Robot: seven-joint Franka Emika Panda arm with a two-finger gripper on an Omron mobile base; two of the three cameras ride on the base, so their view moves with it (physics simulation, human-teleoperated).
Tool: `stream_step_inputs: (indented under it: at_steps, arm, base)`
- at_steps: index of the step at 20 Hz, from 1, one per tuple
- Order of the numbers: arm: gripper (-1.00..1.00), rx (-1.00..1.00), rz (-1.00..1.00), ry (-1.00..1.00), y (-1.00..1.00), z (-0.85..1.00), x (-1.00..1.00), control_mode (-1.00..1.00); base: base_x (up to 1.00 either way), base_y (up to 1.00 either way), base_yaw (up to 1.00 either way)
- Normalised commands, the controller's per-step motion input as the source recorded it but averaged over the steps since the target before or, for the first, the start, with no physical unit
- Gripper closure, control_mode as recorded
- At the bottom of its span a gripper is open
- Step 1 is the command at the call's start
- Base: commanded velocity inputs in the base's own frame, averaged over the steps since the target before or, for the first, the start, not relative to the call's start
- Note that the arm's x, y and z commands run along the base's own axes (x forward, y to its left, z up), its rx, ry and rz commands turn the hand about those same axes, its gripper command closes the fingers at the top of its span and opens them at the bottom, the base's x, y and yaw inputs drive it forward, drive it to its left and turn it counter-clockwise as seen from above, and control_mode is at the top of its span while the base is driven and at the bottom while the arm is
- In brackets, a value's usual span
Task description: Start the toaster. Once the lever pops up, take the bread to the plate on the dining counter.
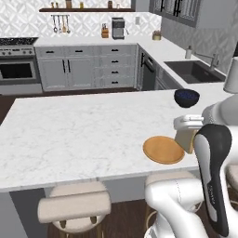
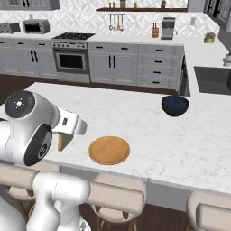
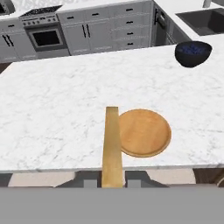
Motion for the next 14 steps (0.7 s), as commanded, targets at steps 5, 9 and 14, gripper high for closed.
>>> stream_step_inputs:
  at_steps: [5, 9, 14]
  arm:
    - [1.0, 0.02, 0.04, 0.0, -0.06, -0.03, 0.03, -1.0]
    - [1.0, 0.16, 0.25, 0.0, -0.69, -0.16, 0.33, -1.0]
    - [1.0, 0.12, 0.26, 0.06, -0.49, -0.23, 0.74, -1.0]
  base:
    - [0.1, -0.15, 0.17]
    - [0.0, 0.0, 0.0]
    - [0.0, 0.0, 0.0]
